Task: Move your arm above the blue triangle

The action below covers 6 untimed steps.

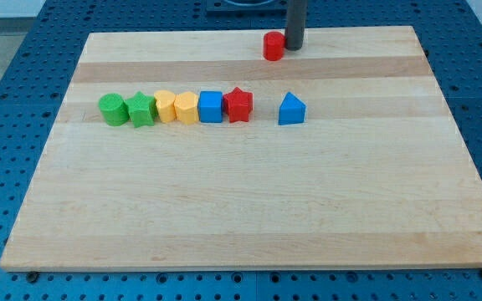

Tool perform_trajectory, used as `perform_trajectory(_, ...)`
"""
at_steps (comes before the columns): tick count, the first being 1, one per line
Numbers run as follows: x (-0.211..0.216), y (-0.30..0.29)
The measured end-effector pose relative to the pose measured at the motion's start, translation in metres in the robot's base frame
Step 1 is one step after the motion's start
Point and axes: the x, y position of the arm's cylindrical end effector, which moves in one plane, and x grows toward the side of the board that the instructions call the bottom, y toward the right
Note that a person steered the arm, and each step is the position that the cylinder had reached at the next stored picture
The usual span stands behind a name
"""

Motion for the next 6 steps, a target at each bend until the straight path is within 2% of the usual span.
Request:
perform_trajectory(3, 0.0, -0.025)
perform_trajectory(5, 0.059, 0.02)
perform_trajectory(6, 0.091, 0.011)
